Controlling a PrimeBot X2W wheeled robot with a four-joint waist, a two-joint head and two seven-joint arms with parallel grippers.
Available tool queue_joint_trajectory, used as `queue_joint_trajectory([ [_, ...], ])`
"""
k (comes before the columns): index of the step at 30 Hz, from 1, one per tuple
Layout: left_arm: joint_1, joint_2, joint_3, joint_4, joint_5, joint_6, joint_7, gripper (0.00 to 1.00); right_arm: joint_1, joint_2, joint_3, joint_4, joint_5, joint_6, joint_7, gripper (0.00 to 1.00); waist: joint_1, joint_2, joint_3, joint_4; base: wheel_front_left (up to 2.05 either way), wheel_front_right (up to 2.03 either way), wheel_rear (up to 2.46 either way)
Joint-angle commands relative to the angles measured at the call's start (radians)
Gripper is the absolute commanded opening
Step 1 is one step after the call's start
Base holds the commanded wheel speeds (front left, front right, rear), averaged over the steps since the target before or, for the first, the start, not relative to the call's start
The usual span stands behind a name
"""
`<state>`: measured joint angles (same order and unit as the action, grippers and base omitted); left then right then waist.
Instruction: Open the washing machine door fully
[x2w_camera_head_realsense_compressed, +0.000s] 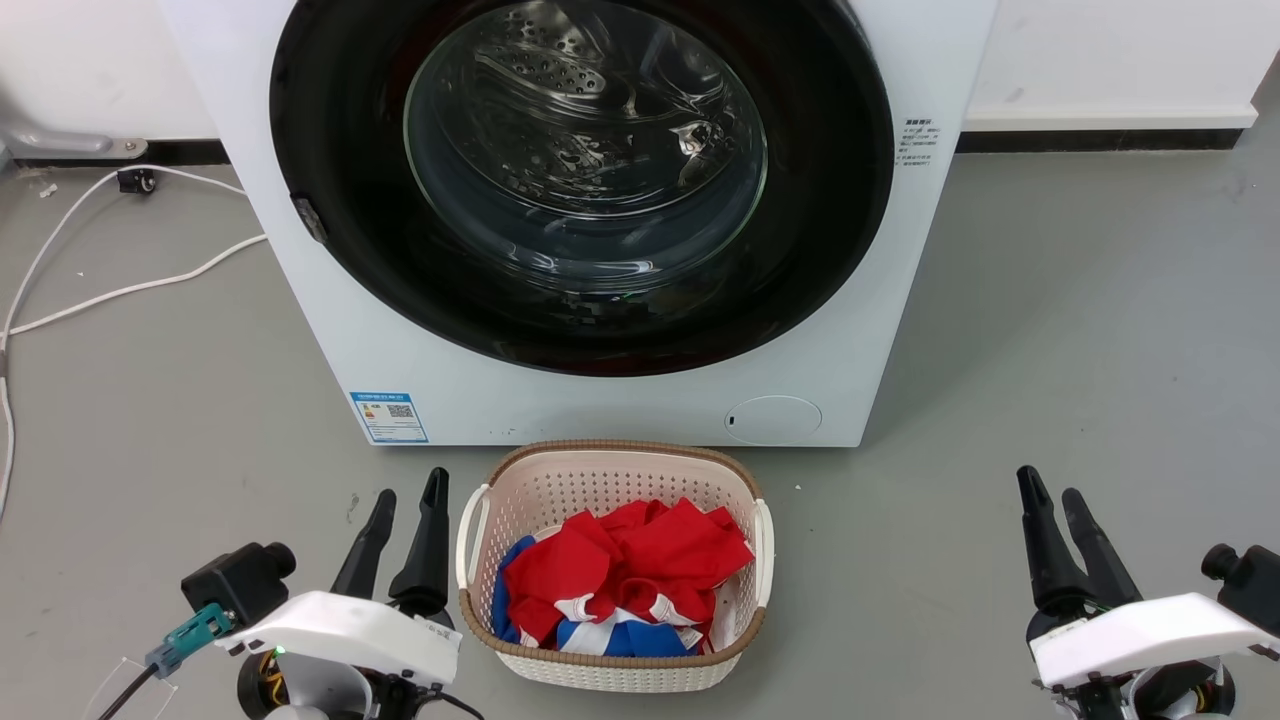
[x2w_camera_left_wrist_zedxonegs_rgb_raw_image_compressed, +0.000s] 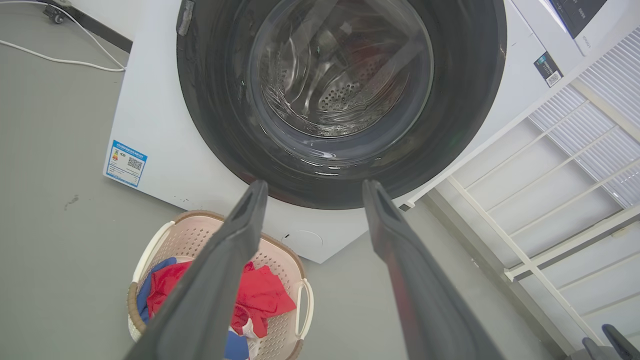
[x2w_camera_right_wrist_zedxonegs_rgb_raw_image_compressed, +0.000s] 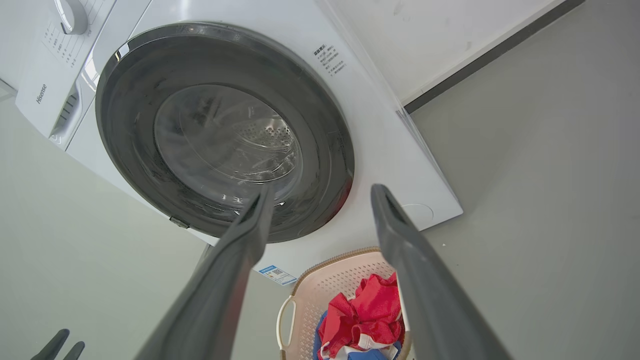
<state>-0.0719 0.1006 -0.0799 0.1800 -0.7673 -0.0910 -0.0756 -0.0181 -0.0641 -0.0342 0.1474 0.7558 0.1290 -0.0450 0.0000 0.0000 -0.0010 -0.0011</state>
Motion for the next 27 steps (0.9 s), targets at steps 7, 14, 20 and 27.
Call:
queue_joint_trajectory([
  [7, -0.04, 0.036, -0.04, -0.022, 0.131, 0.026, -0.032, 1.0, 0.001, -0.002, 0.008, -0.04, -0.139, 0.001, -0.009, 1.0, 0.0, 0.0, 0.001, -0.001, 0.0, 0.0, 0.0],
  [14, -0.047, 0.051, -0.071, -0.028, 0.213, 0.048, -0.053, 1.0, 0.008, 0.002, 0.013, -0.053, -0.226, 0.002, -0.005, 1.0, 0.0, 0.0, 0.001, -0.003, 0.0, 0.0, 0.0],
  [20, -0.05, 0.06, -0.09, -0.026, 0.27, 0.064, -0.07, 1.0, 0.013, 0.004, 0.016, -0.068, -0.304, 0.002, -0.006, 1.0, 0.0, 0.0, 0.0, -0.005, 0.0, 0.0, 0.0],
  [27, -0.051, 0.07, -0.106, -0.028, 0.327, 0.078, -0.085, 1.0, 0.019, 0.007, 0.015, -0.08, -0.378, 0.002, -0.01, 1.0, 0.0, 0.0, -0.001, -0.006, 0.0, 0.0, 0.0],
])
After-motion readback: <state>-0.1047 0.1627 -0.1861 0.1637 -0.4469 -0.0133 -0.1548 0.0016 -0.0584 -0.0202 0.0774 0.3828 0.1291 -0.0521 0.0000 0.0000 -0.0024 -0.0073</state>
